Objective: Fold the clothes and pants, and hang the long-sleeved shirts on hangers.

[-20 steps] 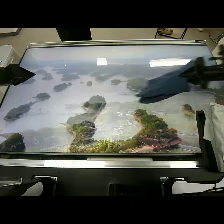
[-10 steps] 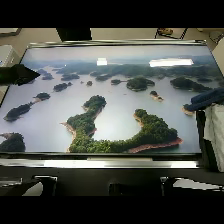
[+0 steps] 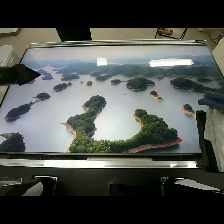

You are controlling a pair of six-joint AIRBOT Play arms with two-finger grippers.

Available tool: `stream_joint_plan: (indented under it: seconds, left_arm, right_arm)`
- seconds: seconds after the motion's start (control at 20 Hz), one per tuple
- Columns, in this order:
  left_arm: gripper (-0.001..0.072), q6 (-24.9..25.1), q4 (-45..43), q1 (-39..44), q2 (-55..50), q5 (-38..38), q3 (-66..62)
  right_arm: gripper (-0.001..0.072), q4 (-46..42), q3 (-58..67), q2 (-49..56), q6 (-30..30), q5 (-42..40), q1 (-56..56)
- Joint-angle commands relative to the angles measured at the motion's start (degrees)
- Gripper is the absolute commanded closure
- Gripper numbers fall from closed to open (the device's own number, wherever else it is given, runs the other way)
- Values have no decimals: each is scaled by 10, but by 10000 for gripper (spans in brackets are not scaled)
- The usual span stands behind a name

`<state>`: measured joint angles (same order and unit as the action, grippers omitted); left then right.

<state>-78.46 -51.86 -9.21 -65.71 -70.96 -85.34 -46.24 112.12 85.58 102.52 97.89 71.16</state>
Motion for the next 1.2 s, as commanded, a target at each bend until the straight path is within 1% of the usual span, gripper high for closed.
stream_joint_plan:
  seconds: [0.0, 0.15, 0.2, 0.3, 0.45, 0.65, 0.7, 0.75, 0.8, 0.85, 0.9, 0.95, 1.0, 1.05, 1.1, 1.15]
  left_arm:
    - [686, 0, 0, 0, 0, 0, 0]
    - [685, 0, 0, 0, 0, 0, 0]
    - [685, 0, 1, 0, 0, 0, 0]
    - [685, 0, 7, 0, 0, 0, 0]
    - [685, 0, 16, 0, 0, 0, 0]
    - [685, 0, 15, 0, -1, 0, 0]
    - [685, 0, 15, 0, -1, 0, 0]
    - [685, 0, 15, 0, -1, 0, 0]
    - [685, 0, 15, 0, -2, 0, 0]
    - [685, 0, 15, 0, -2, 0, 0]
    - [685, 0, 16, 0, -2, 0, 0]
    - [685, -12, 27, 0, -2, 1, -2]
    - [685, -17, 47, 0, -2, 9, -6]
    - [686, -17, 65, 2, -1, 33, -17]
    - [687, -17, 56, 8, -2, 71, -38]
    - [689, -17, 22, 21, -2, 116, -60]
  right_arm:
    - [669, -164, -2, -11, 11, 78, 13]
    - [670, -310, -30, -36, 14, 80, 13]
    - [670, -348, -49, -43, 6, 80, 13]
    - [670, -394, -110, -57, -21, 78, 14]
    - [670, -395, -191, -64, -16, 41, 14]
    - [669, -395, -258, -64, -16, 20, 14]
    - [659, -395, -270, -64, -15, 16, 14]
    - [537, -395, -281, -64, -12, 14, 14]
    - [236, -395, -289, -64, -12, 14, 14]
    - [3, -394, -288, -64, -19, 12, 14]
    - [16, -388, -280, -64, -28, 9, 14]
    - [16, -364, -257, -64, -29, 0, 14]
    - [16, -317, -225, -64, -30, -24, 14]
    - [15, -241, -180, -64, -38, -72, 14]
    - [13, -166, -135, -64, -42, -135, 7]
    - [13, -108, -87, -66, -56, -207, -15]
